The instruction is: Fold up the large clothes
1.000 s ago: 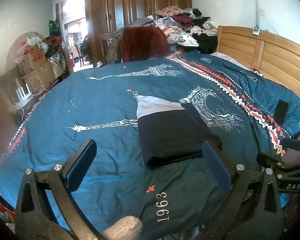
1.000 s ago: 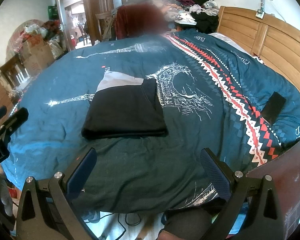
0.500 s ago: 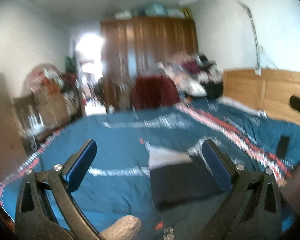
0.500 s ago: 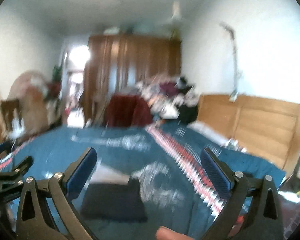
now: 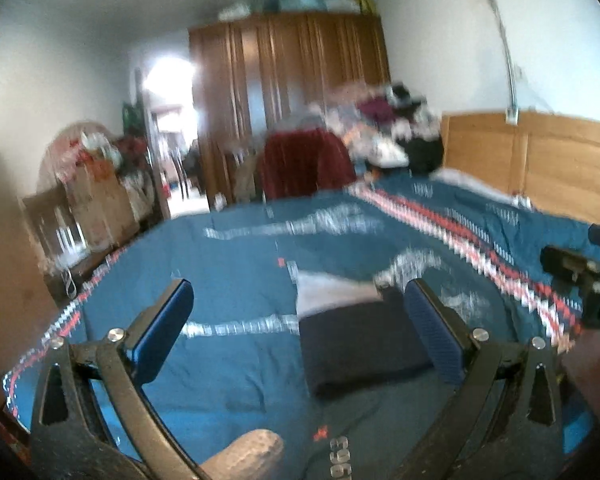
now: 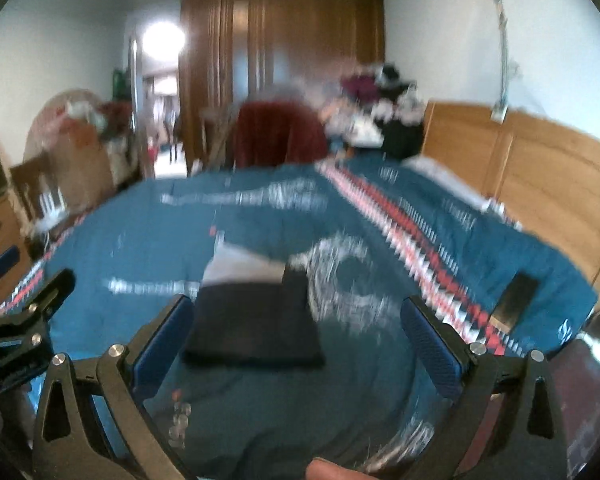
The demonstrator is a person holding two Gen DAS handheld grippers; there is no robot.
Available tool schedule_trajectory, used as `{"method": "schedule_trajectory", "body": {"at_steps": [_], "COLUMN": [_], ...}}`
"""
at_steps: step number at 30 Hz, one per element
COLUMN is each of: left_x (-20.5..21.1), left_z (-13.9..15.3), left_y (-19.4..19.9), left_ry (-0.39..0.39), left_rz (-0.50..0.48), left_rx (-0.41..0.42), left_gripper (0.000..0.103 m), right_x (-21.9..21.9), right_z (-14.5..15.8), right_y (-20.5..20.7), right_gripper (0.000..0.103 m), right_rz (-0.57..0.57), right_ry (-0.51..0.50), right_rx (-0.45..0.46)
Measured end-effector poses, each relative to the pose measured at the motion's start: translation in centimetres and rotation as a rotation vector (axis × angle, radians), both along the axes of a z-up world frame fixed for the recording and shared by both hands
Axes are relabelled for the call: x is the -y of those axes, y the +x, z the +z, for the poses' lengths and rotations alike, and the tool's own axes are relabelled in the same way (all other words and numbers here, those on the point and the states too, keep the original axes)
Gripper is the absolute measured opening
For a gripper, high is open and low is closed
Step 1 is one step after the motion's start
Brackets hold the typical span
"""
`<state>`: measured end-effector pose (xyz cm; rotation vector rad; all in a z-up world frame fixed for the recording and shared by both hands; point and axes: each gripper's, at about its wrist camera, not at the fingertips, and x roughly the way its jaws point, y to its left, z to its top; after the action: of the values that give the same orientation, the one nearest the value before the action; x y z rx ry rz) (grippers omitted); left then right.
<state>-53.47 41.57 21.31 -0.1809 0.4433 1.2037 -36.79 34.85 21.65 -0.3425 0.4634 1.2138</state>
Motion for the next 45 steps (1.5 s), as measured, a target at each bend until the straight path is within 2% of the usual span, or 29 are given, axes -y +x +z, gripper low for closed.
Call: {"method": "schedule_trajectory", "body": {"at_steps": [3, 6, 9, 14, 29, 45], "left_x": [0.1, 0.2, 0.5, 0.3, -0.6, -1.0], "left_z": [-1.3, -1.7, -1.9, -2.2, -4.2, -4.7], "left_y": [0.2, 0.2, 0.2, -0.3, 0.0, 0.2], "left_ry": [-0.063, -0.088, -0.090, -0.105, -0.147, -0.162], "left_rz": [-0.001, 0.005, 0.016, 0.044, 0.023, 0.030], "left_rx": [0.000, 0.004, 0.005, 0.021, -0.029, -0.048], "left_gripper": [0.103, 0.103, 0.103, 0.103, 0.103, 0.103], "right_x": [-0.3, 0.1, 0.4, 1.0, -0.7, -1.4], "right_z": [-2.5, -4.5, -5.3, -5.5, -8.5, -9.1], "right_y": [0.4, 0.7, 0.8, 1.1, 1.4, 1.9], "right_gripper": [0.103, 0.103, 0.103, 0.103, 0.103, 0.103], "right_rz": [0.010, 0.014, 0.011, 0.008, -0.001, 0.004], "right_ry": [-0.055, -0.088, -0.093, -0.068, -0.171, -0.192], "right_rx": [-0.022, -0.032, -0.026, -0.021, -0.051, -0.073]}}
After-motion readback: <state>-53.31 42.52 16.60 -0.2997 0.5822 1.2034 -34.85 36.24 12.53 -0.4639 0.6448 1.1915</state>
